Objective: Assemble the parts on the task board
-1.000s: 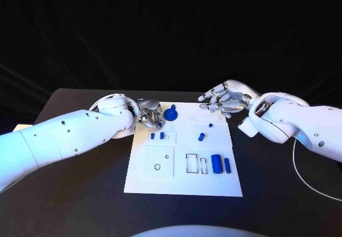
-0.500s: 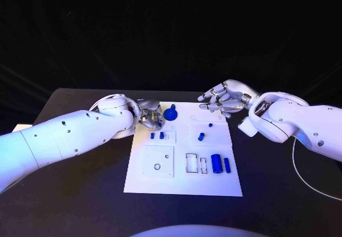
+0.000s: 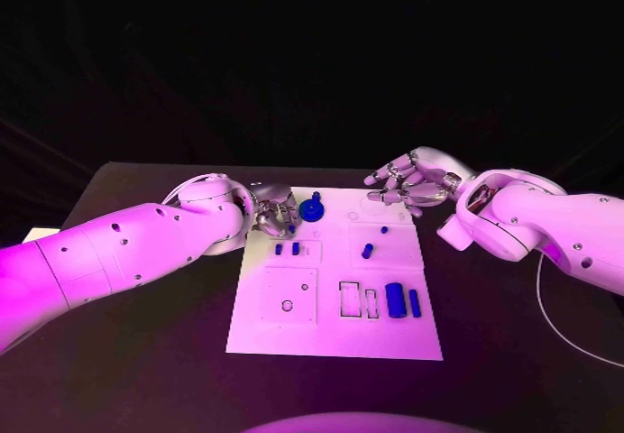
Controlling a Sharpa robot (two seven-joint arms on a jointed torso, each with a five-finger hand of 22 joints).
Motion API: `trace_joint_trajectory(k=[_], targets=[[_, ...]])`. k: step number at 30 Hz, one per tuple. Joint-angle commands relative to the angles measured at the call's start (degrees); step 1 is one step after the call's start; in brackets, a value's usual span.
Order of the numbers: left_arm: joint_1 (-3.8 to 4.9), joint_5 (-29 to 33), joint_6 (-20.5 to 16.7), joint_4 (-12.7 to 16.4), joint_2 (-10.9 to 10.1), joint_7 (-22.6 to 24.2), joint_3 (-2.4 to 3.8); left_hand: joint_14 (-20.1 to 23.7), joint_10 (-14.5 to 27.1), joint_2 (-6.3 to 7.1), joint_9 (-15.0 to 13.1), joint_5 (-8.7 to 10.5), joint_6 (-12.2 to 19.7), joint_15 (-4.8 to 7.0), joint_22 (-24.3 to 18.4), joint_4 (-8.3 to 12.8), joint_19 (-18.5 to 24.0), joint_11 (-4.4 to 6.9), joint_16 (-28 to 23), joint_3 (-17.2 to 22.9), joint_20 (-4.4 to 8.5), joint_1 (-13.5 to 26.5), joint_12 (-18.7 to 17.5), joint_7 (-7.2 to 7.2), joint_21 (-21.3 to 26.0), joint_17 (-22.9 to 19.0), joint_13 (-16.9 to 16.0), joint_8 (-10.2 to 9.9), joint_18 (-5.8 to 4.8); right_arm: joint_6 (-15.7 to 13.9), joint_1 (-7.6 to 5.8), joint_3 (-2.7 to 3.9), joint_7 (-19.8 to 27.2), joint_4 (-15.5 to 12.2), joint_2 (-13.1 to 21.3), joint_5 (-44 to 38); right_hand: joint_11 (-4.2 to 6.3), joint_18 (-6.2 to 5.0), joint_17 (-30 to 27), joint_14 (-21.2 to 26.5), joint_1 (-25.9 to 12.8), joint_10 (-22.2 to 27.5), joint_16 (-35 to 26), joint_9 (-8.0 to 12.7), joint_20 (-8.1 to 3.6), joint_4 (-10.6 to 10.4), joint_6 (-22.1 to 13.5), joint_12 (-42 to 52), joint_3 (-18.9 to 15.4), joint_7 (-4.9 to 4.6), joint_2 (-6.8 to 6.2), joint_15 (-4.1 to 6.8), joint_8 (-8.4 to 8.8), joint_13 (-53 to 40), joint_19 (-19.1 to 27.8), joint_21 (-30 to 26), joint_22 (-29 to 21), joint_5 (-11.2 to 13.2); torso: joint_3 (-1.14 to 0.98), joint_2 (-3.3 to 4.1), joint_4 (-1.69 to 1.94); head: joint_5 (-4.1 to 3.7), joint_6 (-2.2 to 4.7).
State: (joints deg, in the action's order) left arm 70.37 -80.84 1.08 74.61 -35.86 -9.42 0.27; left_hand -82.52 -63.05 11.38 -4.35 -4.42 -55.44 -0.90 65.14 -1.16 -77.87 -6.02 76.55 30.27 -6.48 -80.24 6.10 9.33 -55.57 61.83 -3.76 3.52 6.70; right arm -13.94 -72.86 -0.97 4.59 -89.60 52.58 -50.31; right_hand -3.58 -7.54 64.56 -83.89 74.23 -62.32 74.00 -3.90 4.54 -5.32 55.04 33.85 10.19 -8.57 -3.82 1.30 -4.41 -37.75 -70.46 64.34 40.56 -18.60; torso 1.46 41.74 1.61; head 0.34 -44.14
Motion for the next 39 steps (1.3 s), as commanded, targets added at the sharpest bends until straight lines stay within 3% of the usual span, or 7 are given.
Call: trace_joint_trajectory(k=[1, 5, 15, 22, 27, 33, 39], targets=[[-0.25, -0.11, -0.35, 0.26, -0.46, -0.15, -0.15, 0.50, 0.75, 0.42, 0.17, -0.18, 0.42, -0.05, -0.52, 0.44, 0.65, 0.02, -0.35, -0.26, -0.03, 0.27, -0.56, 0.00, 0.83, -0.50, 0.08, 0.12, 0.67, 2.09, 0.05, 0.01, -2.59, 0.47, 0.12, -4.85, -0.32, -1.16, -5.87, 1.76, 1.69, 2.26, -4.81, -0.17, 0.33, 0.65, 0.69, -3.40, 1.52, -0.34, -0.04, -0.42, -0.40, 2.84, 0.09, -0.37, -0.29, 0.76, 0.02, 0.00, -0.02, -0.04, 0.11], [-0.23, -0.11, -0.86, 0.99, -1.37, -0.23, -0.12, 0.70, 1.14, 0.54, 0.26, -0.17, 0.56, -0.10, -0.90, 0.57, 0.88, -0.04, -0.59, -0.44, -0.10, 0.26, -0.72, -0.01, 1.43, -1.00, 0.07, 0.15, 0.78, 3.84, 0.05, 0.01, -5.03, 1.31, 0.31, -9.41, -0.79, -1.16, -12.19, 3.09, 2.79, 4.17, -10.56, -0.35, 0.58, 1.45, 1.76, -9.49, 3.78, -0.60, -0.70, -0.75, -1.46, 8.35, -0.18, -0.55, -0.44, 1.34, 0.02, -0.03, 0.01, -0.09, 0.22], [0.09, 6.65, -2.70, 3.67, -5.73, 1.60, 0.59, 1.34, 1.87, 0.88, 0.34, -0.10, 0.09, -0.30, -2.05, 0.63, 1.60, -0.22, -1.21, -1.74, -0.33, 0.78, -0.77, 0.17, 3.28, -2.32, -0.06, 0.48, 1.08, 4.47, 1.14, 0.00, -9.63, 3.75, 0.20, -31.58, -0.76, -0.56, -10.82, 0.42, 3.67, 0.96, -10.93, -0.25, 0.65, 3.49, 3.95, -19.51, 8.72, 0.16, -2.65, -0.69, -2.50, 20.24, -2.40, 1.88, 3.32, 4.61, 0.00, 0.00, 0.01, -0.22, 0.57], [0.22, 22.28, -12.90, 3.92, -8.55, 10.08, 0.76, 5.22, 2.86, -0.37, 0.21, -0.57, -2.46, -0.86, -8.85, 0.92, 5.74, -1.10, -6.53, -2.06, -0.80, 0.04, -0.54, 1.54, 13.37, -11.25, -0.03, 1.61, 2.78, 3.00, 2.32, 0.01, -11.26, 3.45, -0.48, -43.28, -0.44, -0.47, -11.26, 0.26, 4.20, -0.27, -11.78, -0.22, 0.55, 4.45, 5.42, -21.44, 10.69, 0.95, -2.95, -0.38, -2.29, 23.47, -2.71, 2.19, 3.67, 6.56, -0.01, 0.06, 0.08, -0.40, 0.85], [0.24, 44.06, -19.03, 4.55, -10.18, 18.06, 0.70, 5.66, 0.82, -2.22, 0.25, -0.62, -3.56, -0.75, -10.61, 0.43, 6.53, -0.95, -7.74, -1.24, -0.82, -0.11, 1.11, 1.71, 15.93, -12.93, -0.38, 2.06, 3.27, 3.00, 2.92, -0.01, -12.07, 3.24, -1.42, -48.43, -0.32, -0.39, -11.43, 0.09, 4.22, -0.69, -12.17, -0.13, 0.51, 4.95, 5.78, -22.61, 11.91, 1.16, -3.27, -0.31, -1.77, 25.45, -2.97, 2.49, 4.10, 7.58, -0.04, 0.05, -0.09, -1.20, 1.06], [0.17, 68.87, -20.12, 6.82, -11.76, 24.28, 0.13, 7.94, -1.14, -3.04, 0.22, -0.60, -4.47, -0.28, -13.20, 0.61, 8.50, -0.24, -10.57, -0.84, -0.41, -0.41, 3.02, 1.11, 19.93, -17.09, -0.70, 2.66, 3.87, 4.08, 3.63, -0.07, -13.09, 3.11, -2.49, -51.76, -0.18, -0.36, -11.49, -0.13, 3.97, -0.97, -12.39, -0.06, 0.26, 5.29, 5.94, -23.70, 12.82, 1.32, -3.68, 0.01, -1.16, 27.23, -3.17, 2.70, 4.39, 9.00, 0.11, 0.06, 0.02, -2.16, 1.24], [0.10, 76.49, -19.27, 8.68, -12.64, 26.28, -0.16, 9.28, -1.54, -3.22, 0.24, -0.58, -4.76, -0.12, -13.58, 0.69, 8.98, -0.03, -12.26, -1.16, -0.23, -0.22, 3.93, 0.94, 20.63, -19.67, -0.80, 2.97, 3.83, 5.34, 4.08, -0.12, -13.52, 3.48, -3.59, -52.85, -0.19, -0.36, -11.51, -0.18, 3.88, -0.98, -12.46, -0.04, 0.18, 5.37, 5.92, -24.02, 13.08, 1.34, -3.74, 0.10, -0.93, 27.75, -3.19, 2.71, 4.37, 9.35, 0.10, 0.05, 0.08, -2.24, 1.22]])
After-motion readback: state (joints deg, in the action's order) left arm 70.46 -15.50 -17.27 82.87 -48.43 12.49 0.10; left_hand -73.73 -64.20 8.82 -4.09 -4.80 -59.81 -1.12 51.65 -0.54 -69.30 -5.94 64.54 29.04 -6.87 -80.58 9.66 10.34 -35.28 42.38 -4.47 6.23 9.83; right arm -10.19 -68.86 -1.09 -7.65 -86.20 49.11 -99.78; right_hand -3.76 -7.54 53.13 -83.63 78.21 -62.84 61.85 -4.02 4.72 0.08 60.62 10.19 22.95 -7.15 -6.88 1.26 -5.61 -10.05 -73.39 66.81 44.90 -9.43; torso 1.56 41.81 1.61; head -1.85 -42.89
